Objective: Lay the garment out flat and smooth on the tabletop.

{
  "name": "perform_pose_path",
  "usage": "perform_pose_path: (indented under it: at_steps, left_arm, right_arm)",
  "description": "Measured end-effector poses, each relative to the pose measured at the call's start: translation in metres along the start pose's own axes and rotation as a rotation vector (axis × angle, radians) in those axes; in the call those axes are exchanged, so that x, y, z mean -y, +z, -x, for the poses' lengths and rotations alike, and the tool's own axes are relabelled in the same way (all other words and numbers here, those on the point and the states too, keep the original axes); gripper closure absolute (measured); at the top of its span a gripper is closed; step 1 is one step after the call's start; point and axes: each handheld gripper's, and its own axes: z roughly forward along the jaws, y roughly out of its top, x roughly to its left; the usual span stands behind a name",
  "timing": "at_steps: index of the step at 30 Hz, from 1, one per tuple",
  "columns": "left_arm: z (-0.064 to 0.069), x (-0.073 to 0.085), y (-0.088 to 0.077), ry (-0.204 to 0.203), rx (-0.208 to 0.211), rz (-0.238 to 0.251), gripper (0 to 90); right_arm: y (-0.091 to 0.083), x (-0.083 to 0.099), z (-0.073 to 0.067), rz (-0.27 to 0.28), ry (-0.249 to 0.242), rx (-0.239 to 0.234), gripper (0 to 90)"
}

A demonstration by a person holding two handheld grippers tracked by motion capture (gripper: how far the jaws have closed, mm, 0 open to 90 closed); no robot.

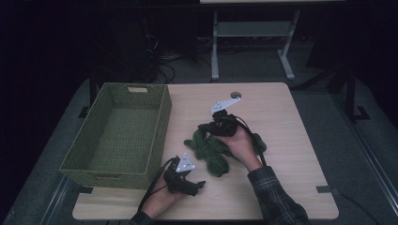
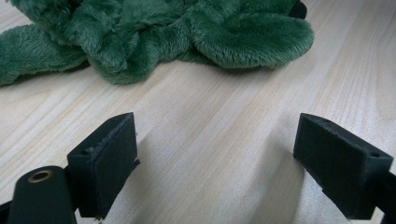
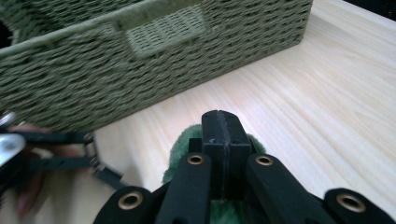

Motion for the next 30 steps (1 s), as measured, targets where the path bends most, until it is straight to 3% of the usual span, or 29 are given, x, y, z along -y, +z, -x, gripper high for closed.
perform_pose_path:
  at_steps: [11,14,15,17,23,30]
  left_arm:
    - [0.000,-0.001,0.000,0.007,0.003,-0.006,12.8]
    - [0.000,-0.001,0.000,0.009,0.004,-0.006,12.8]
    - [0.000,-0.001,0.000,0.006,0.004,-0.005,12.8]
    - [0.000,-0.001,0.000,0.007,0.005,-0.005,12.8]
    - [0.000,-0.001,0.001,0.007,0.007,-0.002,12.7]
    - [-0.001,-0.001,0.000,0.011,0.006,-0.002,12.7]
  right_arm:
    - [0.034,-0.016,0.017,0.014,0.046,0.017,90.0]
    - [0.036,-0.018,0.018,0.042,0.042,0.027,90.0]
    - [0.036,-0.019,0.018,0.058,0.035,0.032,84.8]
    - [0.030,-0.019,0.018,0.061,0.045,0.040,76.7]
    - [-0.003,-0.012,0.021,0.033,0.051,0.051,69.8]
    - [-0.045,0.010,0.017,0.002,0.029,0.113,64.0]
